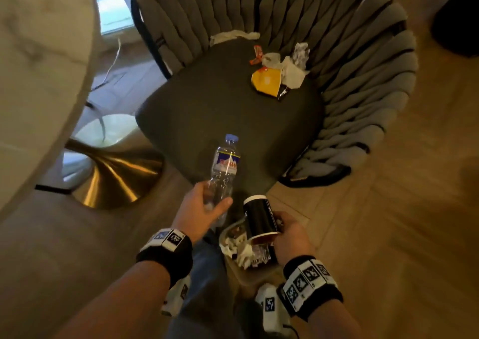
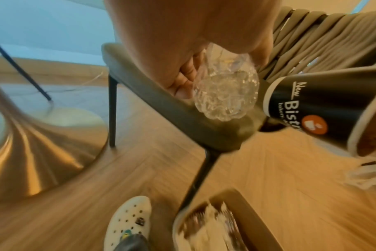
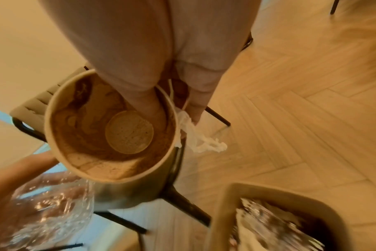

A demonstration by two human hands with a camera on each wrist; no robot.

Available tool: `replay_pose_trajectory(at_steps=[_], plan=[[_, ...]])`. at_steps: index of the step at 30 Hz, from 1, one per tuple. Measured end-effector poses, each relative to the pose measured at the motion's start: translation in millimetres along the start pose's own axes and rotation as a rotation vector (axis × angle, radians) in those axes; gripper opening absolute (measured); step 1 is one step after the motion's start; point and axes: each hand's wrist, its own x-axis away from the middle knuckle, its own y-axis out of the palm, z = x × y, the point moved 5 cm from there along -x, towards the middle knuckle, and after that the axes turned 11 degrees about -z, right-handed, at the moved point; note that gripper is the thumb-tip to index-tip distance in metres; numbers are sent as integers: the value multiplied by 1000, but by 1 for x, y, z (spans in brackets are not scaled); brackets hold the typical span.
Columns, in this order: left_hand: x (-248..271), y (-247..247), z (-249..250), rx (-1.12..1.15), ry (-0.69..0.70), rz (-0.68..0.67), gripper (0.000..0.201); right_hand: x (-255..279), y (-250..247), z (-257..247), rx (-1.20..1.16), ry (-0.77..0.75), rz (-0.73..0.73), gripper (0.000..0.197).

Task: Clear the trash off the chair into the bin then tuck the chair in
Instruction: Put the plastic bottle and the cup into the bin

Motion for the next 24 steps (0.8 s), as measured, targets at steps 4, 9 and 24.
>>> replay_pose_trajectory(at_steps=[4, 9, 24], plan=[[44, 67, -58, -16, -56, -15, 79, -8, 19, 93, 111, 60, 12, 46], [50, 135, -120, -51, -140, -74, 83, -36, 37, 152, 137, 120, 33, 49], [19, 166, -157, -115, -192, -146, 35, -99, 43, 171, 434, -4, 69, 37]])
